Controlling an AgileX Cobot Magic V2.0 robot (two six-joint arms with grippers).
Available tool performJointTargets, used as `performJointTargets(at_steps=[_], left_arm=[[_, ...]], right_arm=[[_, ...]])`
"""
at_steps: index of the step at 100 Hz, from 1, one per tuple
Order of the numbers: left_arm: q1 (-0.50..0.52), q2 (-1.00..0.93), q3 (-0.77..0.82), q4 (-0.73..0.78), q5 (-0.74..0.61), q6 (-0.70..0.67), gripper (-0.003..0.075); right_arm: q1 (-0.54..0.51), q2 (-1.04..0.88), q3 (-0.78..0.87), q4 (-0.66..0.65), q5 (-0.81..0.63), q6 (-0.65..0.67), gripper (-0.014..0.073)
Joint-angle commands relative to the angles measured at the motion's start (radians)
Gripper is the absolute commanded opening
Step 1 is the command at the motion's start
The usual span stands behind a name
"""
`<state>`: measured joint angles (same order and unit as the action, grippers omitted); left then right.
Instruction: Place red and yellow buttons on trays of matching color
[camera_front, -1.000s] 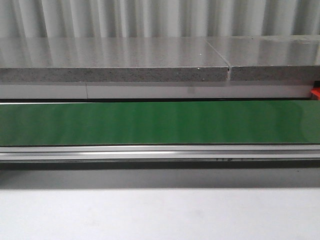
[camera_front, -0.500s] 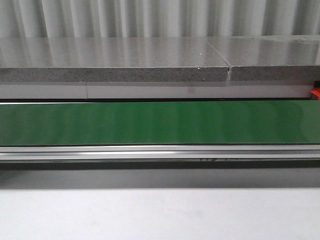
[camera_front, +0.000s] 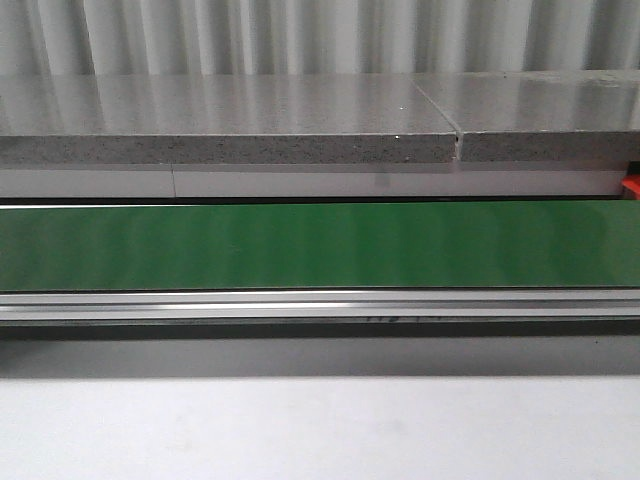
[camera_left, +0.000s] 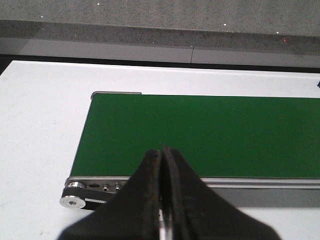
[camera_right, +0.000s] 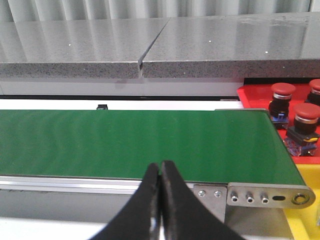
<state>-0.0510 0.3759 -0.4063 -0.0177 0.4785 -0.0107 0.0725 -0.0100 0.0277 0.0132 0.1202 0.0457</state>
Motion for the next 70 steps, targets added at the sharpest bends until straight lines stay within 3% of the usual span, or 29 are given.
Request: performJointTargets(at_steps=[1,46,70], left_arm=[[-0.008,0.004,-0.027,-0.011,-0.079,-0.001,-0.0021],[-0.008,0.004,-0.025,-0.011,-0.079,-0.001,-0.0021],[-0.004,-0.06,0.092,-0.005,-0.331,-0.001,-0.0021]], right_arm=[[0.002,-0.01,-0.016,-0.013,-0.088,-0.003,-0.0068],[0.002,-0.01,-0.016,-0.013,-0.087,-0.003,-0.0068],[0.002,-0.01,-0.016,-0.013,-0.087,-0.003,-0.0068]])
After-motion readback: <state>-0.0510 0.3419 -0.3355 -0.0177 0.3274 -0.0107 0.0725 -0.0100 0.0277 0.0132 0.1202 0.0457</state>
